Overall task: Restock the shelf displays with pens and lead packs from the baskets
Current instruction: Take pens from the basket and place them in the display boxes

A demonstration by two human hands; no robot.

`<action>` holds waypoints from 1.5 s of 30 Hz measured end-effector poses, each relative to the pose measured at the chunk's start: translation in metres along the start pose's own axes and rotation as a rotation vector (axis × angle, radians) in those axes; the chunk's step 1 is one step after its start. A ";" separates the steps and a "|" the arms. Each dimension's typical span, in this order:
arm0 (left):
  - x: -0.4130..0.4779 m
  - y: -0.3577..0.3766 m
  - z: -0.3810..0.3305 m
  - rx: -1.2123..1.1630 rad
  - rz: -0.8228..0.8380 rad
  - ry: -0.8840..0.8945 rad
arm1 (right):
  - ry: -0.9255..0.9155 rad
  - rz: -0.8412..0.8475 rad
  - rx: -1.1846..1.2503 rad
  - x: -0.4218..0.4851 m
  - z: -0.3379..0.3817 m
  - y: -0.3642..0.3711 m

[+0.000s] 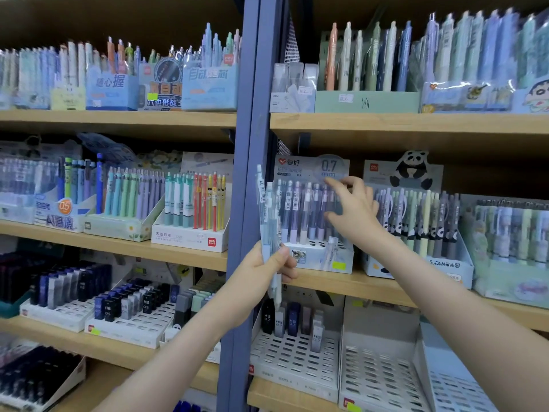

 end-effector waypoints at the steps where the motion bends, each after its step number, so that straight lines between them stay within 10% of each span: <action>1: 0.000 0.000 0.001 -0.009 0.026 -0.012 | -0.037 -0.045 0.035 -0.005 0.005 -0.002; 4: -0.002 0.001 0.001 -0.068 0.121 -0.024 | -0.130 -0.063 0.370 -0.030 0.031 -0.012; 10: -0.006 0.008 -0.005 -0.263 0.242 -0.020 | 0.029 0.436 0.629 -0.069 0.056 -0.009; 37: -0.012 0.009 0.006 0.088 0.103 -0.036 | 0.233 0.251 1.014 -0.078 0.031 -0.012; 45: -0.011 -0.014 0.011 0.064 -0.136 -0.059 | 0.228 -0.105 1.058 -0.054 0.026 -0.034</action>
Point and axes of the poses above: each hand's wrist, its own x-axis towards the middle knuckle, its own y-axis out of the palm, z = x × y, the point moved 1 cm from there along x, towards the middle knuckle, and after that the axes turned 9 degrees about x, right-handed, at the moved point
